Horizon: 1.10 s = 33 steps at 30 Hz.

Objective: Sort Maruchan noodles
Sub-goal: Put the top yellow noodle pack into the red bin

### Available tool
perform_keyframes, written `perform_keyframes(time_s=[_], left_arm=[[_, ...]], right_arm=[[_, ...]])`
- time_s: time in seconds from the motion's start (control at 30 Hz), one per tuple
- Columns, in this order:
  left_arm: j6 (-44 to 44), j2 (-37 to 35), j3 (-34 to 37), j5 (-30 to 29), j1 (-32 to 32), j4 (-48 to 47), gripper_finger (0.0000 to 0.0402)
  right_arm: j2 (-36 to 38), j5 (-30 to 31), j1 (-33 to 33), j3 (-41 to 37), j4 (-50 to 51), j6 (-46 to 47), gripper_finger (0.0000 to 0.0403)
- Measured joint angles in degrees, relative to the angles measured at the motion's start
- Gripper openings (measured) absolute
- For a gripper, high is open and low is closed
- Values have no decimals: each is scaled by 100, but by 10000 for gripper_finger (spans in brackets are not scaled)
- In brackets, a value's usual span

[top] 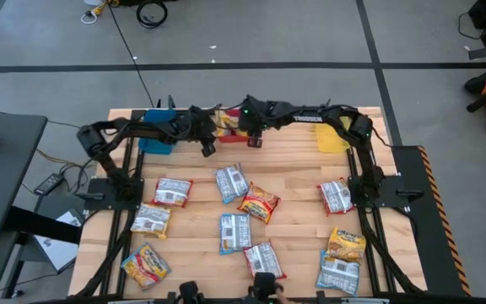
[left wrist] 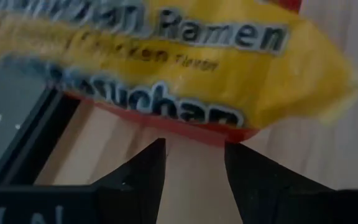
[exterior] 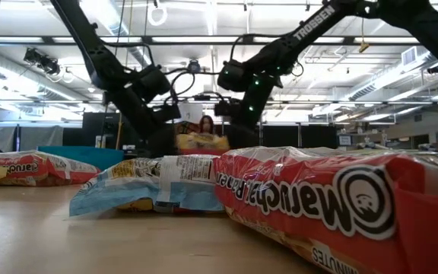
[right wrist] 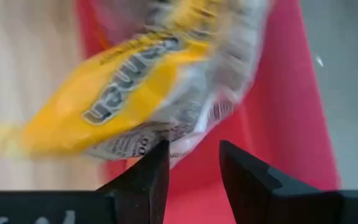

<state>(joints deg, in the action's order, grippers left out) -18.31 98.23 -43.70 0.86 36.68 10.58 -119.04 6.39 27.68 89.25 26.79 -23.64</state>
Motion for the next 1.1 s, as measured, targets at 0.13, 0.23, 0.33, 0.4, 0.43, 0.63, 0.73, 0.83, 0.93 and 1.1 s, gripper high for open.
perform_keyframes(time_s=[0.13,0.23,0.33,0.4,0.43,0.63,0.73,0.83,0.93,1.1], left_arm=[[5,51,0,-15,-85,453,172],[9,-13,-5,4,-129,626,172],[-15,-11,-19,3,-133,552,172],[-31,-10,-13,-9,-109,499,172],[-38,-10,-13,-37,-93,487,172],[-217,-71,-13,-139,-10,251,172],[-523,-264,-15,-474,-7,-21,172],[-907,-460,-17,-979,109,-10,172],[-1065,-436,-24,-1054,402,287,172],[-700,-165,-22,-408,628,521,172]], right_arm=[[34,-727,-12,-4,-751,650,144],[79,-937,43,-4,-1121,991,144],[96,-951,70,0,-992,999,144],[102,-907,97,0,-807,980,144],[108,-889,108,0,-729,968,144],[146,-445,193,0,-169,626,144],[146,-110,262,0,-79,414,144],[125,232,369,0,-63,178,144],[1,273,506,11,-203,50,142],[-297,-9,580,13,-543,44,135]])
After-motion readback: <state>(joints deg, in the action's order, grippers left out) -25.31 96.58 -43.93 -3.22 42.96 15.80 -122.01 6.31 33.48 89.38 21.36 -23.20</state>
